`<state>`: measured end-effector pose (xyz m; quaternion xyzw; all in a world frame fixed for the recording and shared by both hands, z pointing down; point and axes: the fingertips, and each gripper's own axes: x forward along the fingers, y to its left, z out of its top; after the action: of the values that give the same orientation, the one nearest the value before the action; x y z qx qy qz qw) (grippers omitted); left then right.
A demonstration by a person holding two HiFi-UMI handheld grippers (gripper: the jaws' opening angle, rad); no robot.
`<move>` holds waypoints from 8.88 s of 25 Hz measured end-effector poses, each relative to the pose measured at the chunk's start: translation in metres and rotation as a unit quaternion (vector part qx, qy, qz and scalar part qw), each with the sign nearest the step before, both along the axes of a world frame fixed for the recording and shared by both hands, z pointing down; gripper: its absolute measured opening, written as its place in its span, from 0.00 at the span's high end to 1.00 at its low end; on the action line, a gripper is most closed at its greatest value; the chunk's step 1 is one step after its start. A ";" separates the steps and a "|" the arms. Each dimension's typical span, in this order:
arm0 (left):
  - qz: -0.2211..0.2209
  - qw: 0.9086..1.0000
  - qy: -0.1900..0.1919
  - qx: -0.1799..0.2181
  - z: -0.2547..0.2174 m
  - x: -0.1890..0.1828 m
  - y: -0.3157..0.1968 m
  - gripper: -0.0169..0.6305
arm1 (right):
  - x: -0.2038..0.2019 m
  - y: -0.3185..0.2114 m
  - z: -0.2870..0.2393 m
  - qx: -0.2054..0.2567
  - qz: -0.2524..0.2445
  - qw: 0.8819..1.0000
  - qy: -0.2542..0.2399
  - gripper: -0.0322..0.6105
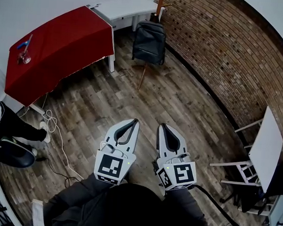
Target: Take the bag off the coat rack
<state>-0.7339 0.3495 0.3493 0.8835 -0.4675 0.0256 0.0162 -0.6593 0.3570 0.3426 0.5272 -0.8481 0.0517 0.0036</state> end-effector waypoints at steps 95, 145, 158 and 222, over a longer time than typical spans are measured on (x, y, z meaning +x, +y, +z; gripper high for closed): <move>-0.037 0.997 -0.047 -0.044 0.037 0.052 -0.850 0.96 | 0.076 -0.836 0.031 0.005 -0.012 1.000 -0.012 0.94; 0.142 0.986 -0.046 -0.074 0.147 0.066 -0.968 0.81 | 0.030 -0.962 0.152 -0.057 0.017 0.990 0.124 0.79; 0.133 0.987 -0.046 -0.075 0.135 0.063 -0.964 0.91 | 0.030 -0.956 0.137 -0.025 0.012 0.990 0.135 0.89; 0.563 0.826 -0.018 -0.017 0.001 0.497 -0.633 0.91 | 0.441 -0.594 0.002 -0.009 0.497 0.860 0.118 0.89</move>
<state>-0.2368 -0.2831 0.3500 0.9923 0.1109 0.0542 0.0060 -0.2183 -0.2372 0.3448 0.8806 -0.4667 -0.0083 0.0818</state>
